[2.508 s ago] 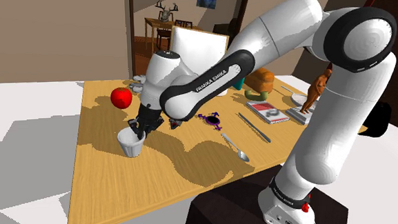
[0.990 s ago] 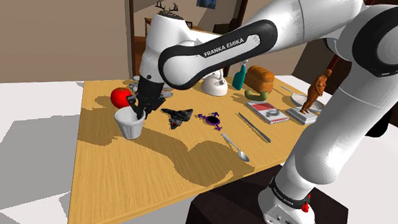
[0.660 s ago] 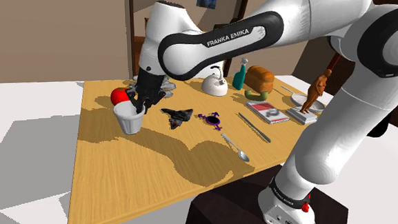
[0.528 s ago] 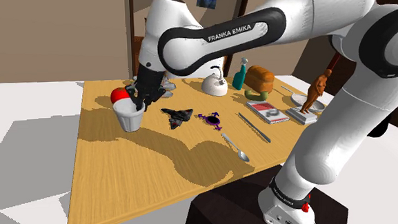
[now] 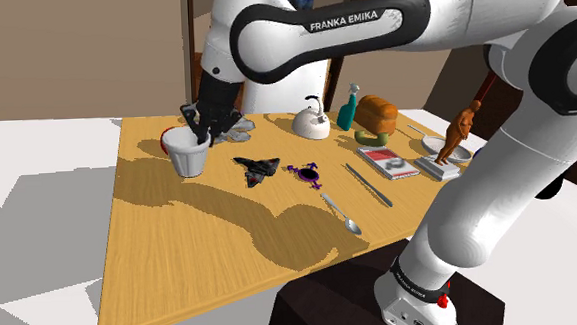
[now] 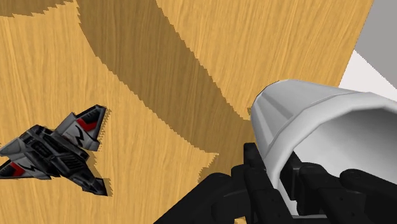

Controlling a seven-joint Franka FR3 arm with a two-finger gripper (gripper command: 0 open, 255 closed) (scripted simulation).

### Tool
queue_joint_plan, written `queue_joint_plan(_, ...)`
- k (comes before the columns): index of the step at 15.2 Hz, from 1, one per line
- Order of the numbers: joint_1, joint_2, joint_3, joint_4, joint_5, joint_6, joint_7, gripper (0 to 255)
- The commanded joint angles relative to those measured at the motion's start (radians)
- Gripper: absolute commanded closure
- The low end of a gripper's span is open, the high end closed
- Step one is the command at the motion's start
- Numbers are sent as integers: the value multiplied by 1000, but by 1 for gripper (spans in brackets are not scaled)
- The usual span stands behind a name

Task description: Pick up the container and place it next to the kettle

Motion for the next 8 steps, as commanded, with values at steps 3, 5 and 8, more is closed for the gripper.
queue_joint_plan(3, -1, -8, -3, 49, 2, -57, -2, 255)
queue_joint_plan(5, -2, -11, -4, 73, 3, -84, -2, 255)
queue_joint_plan(8, -3, -14, -5, 111, 3, -124, -2, 255)
